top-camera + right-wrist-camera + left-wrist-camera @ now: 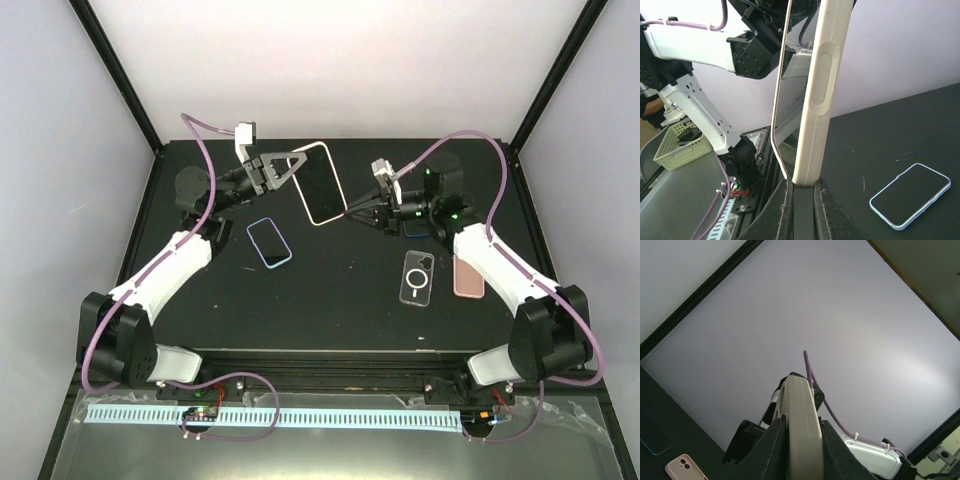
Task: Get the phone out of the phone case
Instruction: Remove the phone case from the phone.
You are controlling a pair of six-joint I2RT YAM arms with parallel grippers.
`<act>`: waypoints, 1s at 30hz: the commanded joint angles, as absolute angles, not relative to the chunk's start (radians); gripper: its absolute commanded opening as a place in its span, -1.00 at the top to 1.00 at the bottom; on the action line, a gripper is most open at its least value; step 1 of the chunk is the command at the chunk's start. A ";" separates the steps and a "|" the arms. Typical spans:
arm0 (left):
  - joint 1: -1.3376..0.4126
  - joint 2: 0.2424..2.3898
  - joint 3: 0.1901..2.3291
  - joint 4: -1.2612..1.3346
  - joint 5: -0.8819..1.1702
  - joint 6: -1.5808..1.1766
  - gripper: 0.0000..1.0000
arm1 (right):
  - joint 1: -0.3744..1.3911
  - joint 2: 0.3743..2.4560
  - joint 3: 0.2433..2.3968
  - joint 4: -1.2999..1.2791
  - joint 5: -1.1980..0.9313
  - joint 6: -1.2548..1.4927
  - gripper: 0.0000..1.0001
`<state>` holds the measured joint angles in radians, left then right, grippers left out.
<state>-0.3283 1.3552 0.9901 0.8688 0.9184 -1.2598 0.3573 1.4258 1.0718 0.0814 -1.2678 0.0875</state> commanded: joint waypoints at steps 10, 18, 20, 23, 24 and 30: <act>-0.411 1.329 0.954 0.931 1.131 -1.532 0.97 | 0.326 1.479 1.017 0.570 -1.058 0.306 0.98; -0.411 1.332 0.980 0.943 1.129 -1.548 0.97 | 0.302 1.566 1.044 0.478 -0.949 0.250 0.98; -0.411 1.329 0.972 0.943 1.130 -1.548 0.97 | 0.295 1.588 1.043 0.485 -0.925 0.254 0.98; -0.411 1.327 0.968 0.944 1.130 -1.548 0.97 | 0.294 1.602 1.053 0.444 -0.907 0.214 0.98; -0.411 1.328 0.969 0.944 1.130 -1.546 0.97 | 0.294 1.602 1.049 0.438 -0.903 0.205 0.98; -0.408 1.334 0.983 0.935 1.137 -1.515 0.97 | 0.292 1.576 1.015 0.341 -0.927 0.088 0.98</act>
<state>-0.4232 1.3548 0.9569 0.8913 1.0920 -1.4796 0.2920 1.6165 1.0241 0.3908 -0.9840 0.1902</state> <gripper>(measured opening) 0.137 0.019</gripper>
